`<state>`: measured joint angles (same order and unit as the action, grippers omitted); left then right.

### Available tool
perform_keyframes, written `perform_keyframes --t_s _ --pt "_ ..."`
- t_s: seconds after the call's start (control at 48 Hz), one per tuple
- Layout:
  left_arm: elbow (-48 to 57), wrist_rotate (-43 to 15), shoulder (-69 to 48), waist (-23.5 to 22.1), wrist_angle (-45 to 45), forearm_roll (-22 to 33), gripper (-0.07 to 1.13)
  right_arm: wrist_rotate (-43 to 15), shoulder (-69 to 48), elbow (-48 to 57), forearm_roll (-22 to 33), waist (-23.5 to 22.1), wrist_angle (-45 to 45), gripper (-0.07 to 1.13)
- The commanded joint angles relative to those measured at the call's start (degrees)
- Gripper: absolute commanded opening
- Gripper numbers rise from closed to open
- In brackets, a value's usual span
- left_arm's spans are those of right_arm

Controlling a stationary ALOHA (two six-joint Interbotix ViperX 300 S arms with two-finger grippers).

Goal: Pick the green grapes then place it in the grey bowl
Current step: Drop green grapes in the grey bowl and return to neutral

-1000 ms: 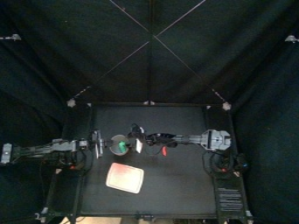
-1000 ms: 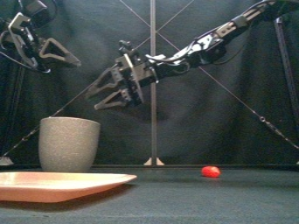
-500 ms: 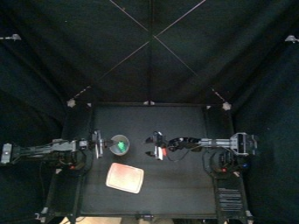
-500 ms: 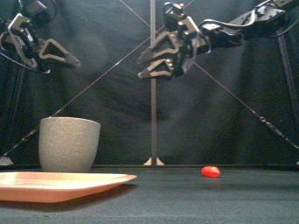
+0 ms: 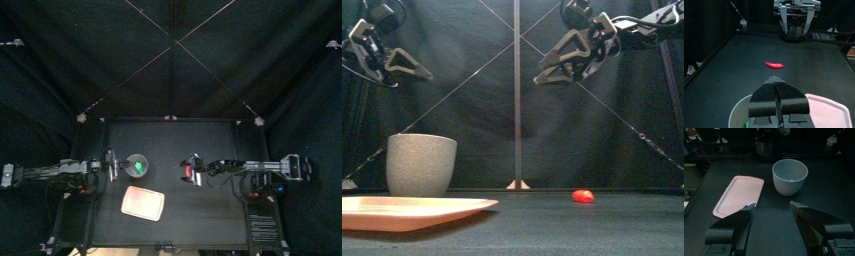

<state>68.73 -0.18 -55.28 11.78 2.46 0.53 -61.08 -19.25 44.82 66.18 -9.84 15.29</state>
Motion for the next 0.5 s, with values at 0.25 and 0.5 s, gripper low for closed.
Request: perform_keyframes --t_s 0.25,0.5 --pt "-0.7 -0.1 0.1 0.3 1.1 -0.1 0.12 0.0 -2.6 0.4 -0.3 -0.4 0.3 0.92" --pt "-0.5 -0.1 0.1 0.3 1.1 -0.2 0.12 -0.1 -2.7 0.5 -1.8 -0.3 0.3 0.92"
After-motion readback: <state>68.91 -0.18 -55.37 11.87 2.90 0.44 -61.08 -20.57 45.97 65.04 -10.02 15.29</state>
